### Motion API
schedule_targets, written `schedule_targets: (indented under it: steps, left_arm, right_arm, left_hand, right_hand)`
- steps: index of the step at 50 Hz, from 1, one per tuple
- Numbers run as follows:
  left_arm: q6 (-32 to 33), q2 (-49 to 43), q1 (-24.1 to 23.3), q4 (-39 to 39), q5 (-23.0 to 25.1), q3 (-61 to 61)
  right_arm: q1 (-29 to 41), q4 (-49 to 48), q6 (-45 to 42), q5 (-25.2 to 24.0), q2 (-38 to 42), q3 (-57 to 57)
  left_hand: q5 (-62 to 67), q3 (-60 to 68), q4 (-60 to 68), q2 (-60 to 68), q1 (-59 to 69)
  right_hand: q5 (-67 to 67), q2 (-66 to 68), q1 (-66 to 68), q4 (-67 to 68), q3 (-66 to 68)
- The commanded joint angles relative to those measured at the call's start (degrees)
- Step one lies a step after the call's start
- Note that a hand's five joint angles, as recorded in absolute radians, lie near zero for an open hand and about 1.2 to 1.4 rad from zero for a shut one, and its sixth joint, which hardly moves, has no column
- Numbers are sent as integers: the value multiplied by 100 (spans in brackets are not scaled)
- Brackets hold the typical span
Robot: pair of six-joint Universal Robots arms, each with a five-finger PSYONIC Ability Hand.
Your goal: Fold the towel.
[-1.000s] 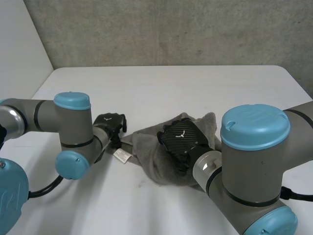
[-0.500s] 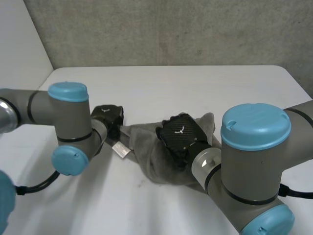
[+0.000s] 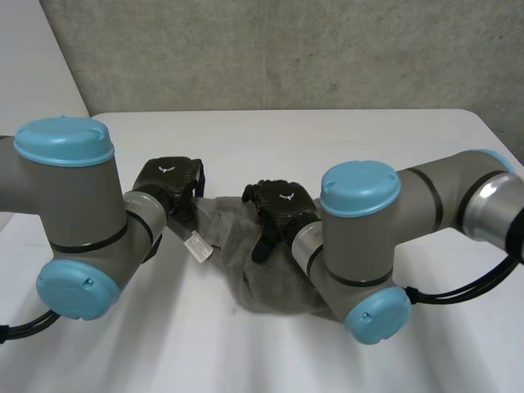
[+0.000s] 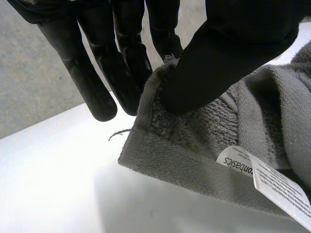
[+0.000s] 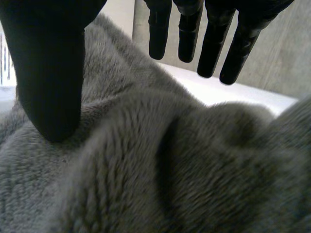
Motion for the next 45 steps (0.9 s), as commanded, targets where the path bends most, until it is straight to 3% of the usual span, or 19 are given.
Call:
schedule_targets:
  steps: [1, 7, 9, 11, 18, 24, 29, 31, 40, 43, 45]
  left_arm:
    - [-108, 76, 5, 14, -17, -3]
    - [-363, 76, -4, 14, 1, 15]
    - [-399, 76, -13, 14, -8, 15]
    - [-417, 76, -22, 14, -8, 15]
    - [-417, 330, 83, 32, -122, 137]
    - [-408, 1015, 321, 67, -219, 532]
    - [-382, 1622, 540, 67, -210, 674]
    - [-364, 1771, 602, 67, -193, 648]
    - [-329, 2098, 585, 75, -149, -369]
    - [-329, 2080, 567, 93, -166, -871]
    - [-329, 2028, 567, 119, -166, -1073]
  right_arm:
    - [25, -44, 644, -22, 160, -80]
    - [34, -44, 944, -31, 142, -107]
    - [43, -53, 1023, -13, 116, -107]
    - [43, -44, 1014, 4, 73, -98]
    - [-142, -150, 926, -40, -517, -80]
    - [-897, -150, 311, -180, -1686, -124]
    - [-1592, -9, -454, -716, -2521, -72]
    - [-2073, 393, -882, -1180, -2818, -28]
    - [-2953, 1590, -1419, -2315, -2855, 524]
    - [-3007, 1573, -1552, -2360, -2776, 746]
    - [-3077, 1486, -2077, -2351, -2522, 1201]
  left_hand:
    - [1081, 1038, 1027, 1028, 1227]
    - [1081, 1038, 1027, 1028, 1227]
    - [1081, 1038, 1027, 1028, 1227]
    - [1081, 1038, 1027, 1028, 1227]
    - [1081, 1038, 1027, 1028, 1227]
    - [1081, 1038, 1027, 1028, 1227]
    - [1081, 1038, 1027, 1028, 1227]
    - [1081, 1038, 1027, 1028, 1227]
    - [1081, 1038, 1027, 1028, 1227]
    - [1081, 1038, 1027, 1028, 1227]
    - [1081, 1038, 1027, 1028, 1227]
  right_hand:
    - [1530, 1530, 1799, 1552, 1531]
    - [2861, 2862, 3131, 2884, 2862]
    - [5084, 5085, 5354, 5107, 5085]
    - [5842, 5842, 6111, 5864, 5843]
    - [5849, 5850, 6119, 5872, 5850]
    - [5849, 5850, 6119, 5872, 5850]
    - [5849, 5850, 6119, 5872, 5850]
    - [5849, 5850, 6119, 5872, 5850]
    - [5849, 5850, 6119, 5872, 5850]
    - [5849, 5850, 6119, 5872, 5850]
    - [5849, 5850, 6119, 5872, 5850]
